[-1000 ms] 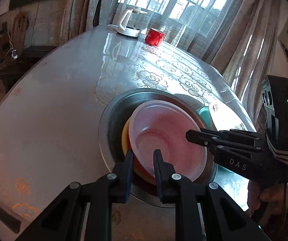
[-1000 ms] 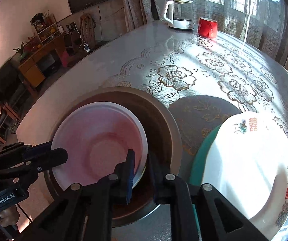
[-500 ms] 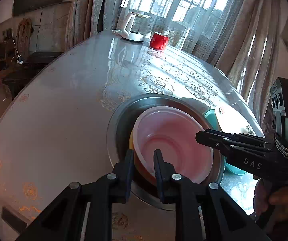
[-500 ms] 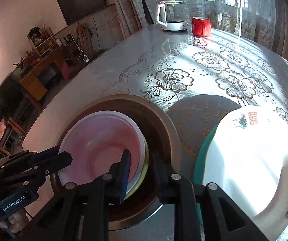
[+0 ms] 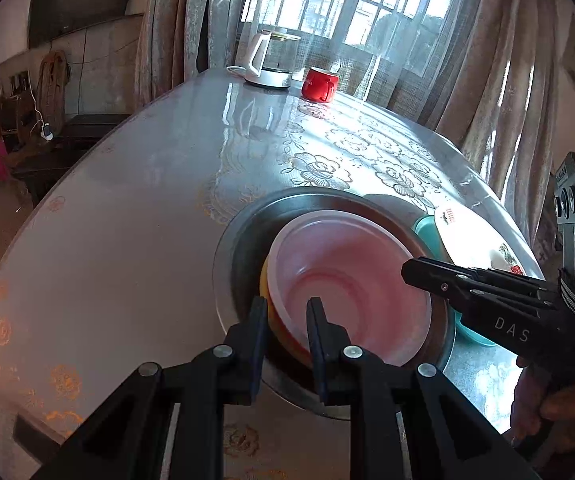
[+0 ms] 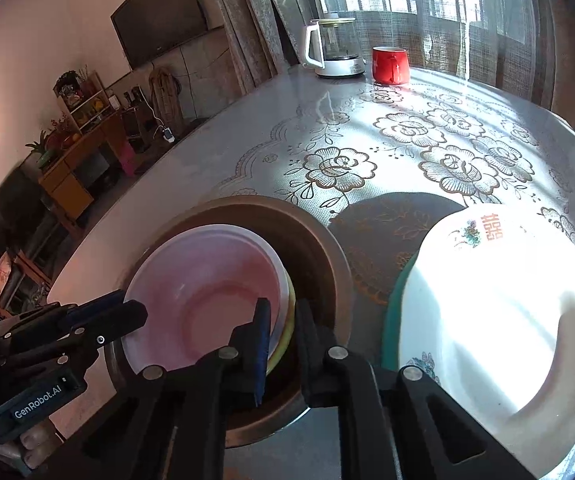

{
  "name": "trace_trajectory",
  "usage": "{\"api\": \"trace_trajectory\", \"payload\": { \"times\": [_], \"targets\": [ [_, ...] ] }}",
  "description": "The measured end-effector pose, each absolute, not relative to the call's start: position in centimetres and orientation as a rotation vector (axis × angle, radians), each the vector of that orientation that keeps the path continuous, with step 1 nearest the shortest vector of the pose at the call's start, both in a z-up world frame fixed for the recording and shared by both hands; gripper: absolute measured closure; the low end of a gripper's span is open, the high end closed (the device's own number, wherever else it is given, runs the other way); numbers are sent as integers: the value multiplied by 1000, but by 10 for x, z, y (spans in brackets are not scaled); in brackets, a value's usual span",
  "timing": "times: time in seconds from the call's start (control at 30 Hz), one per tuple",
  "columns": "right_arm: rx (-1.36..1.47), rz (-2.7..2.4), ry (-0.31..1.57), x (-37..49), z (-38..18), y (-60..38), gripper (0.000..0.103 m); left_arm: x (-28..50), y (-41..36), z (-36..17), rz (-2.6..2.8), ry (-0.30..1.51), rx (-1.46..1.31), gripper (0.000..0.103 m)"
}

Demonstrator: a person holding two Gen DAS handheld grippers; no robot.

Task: Organize plates and bowls
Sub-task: 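Open the left tool to release the red bowl in the steel bowl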

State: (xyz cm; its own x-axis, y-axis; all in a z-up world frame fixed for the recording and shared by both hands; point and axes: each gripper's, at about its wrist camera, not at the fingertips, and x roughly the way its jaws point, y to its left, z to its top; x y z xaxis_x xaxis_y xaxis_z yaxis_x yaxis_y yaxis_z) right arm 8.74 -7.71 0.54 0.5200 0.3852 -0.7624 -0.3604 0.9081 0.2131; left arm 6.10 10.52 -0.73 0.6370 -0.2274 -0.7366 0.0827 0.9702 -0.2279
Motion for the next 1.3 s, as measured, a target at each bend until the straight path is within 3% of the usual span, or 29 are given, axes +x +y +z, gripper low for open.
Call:
{"api": "trace_trajectory", "payload": {
  "times": [0.8, 1.3],
  "targets": [
    [126, 439, 916, 79, 0, -89, 91, 57, 106, -4, -148, 850, -189, 83],
    [232, 434, 866, 61, 10, -107, 77, 38, 139, 3, -104, 783, -272, 77]
  ]
}}
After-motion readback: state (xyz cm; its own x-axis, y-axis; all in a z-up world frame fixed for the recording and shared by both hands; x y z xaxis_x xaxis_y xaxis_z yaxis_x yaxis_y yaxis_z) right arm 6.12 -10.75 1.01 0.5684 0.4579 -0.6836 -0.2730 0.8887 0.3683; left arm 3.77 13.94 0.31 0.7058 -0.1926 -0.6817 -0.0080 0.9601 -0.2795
